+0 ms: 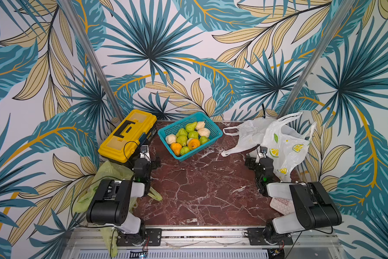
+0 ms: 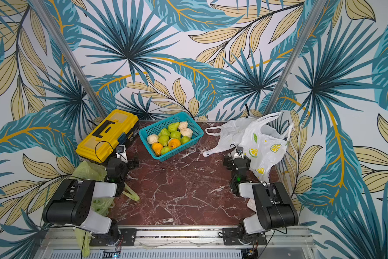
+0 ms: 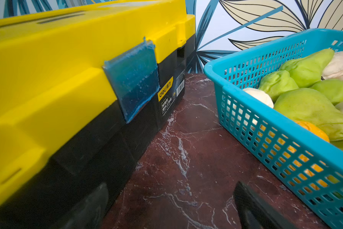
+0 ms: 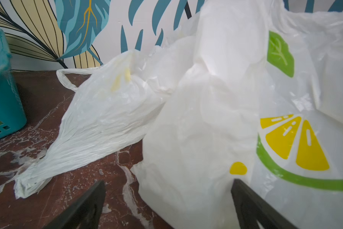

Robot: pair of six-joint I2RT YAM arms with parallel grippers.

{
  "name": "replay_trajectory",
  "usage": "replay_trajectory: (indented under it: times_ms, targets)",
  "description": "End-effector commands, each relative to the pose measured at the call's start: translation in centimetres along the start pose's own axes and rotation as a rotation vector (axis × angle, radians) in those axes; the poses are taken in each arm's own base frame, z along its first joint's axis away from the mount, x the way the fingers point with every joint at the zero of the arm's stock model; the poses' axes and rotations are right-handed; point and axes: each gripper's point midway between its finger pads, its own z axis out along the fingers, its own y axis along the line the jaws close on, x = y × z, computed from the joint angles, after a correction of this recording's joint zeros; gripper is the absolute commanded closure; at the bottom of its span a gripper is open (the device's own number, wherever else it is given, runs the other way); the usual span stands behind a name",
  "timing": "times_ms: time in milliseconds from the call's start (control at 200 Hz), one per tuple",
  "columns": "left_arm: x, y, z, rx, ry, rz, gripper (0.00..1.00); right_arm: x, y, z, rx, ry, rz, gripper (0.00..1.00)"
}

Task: Place the pears into plastic bags & tie knots
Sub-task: Pick up the plastic bag from the corner of the board.

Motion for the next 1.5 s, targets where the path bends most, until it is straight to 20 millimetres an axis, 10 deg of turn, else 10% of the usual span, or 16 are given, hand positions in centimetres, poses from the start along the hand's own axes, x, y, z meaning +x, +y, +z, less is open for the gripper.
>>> replay_trajectory:
  times_ms: [0,926,1041,1337,1497]
  targets:
    - [-0.8,0.2,0.4,-0.004,-0.024,0.004,0.00,-0.6,0.1,0.2,0.007,-0.020,-0.004,0.01]
    - [-0.7,0.2,0.4,0.033,-0.022,-0.006,0.01,-0.6,0.0,0.2,0.004,-0.015,-0.001,0.01]
    - [-3.1,-0.1,-1.4,-0.010,-0.092,0.031,0.01,-2.3,0.0,-1.2,-0.013,-0.071,-0.016,0.01]
    - [-7.3,-0.2,-6.2,-0.167,-0.095,-0.053,0.00,-0.9,-4.5,-6.6,0.248,0.419,0.157,0.01]
    - [-9.3,-0.4,-7.6,-0.147,-0.042,-0.169,0.01,-0.5,1.3,-8.2,-0.034,0.655,0.337,0.00]
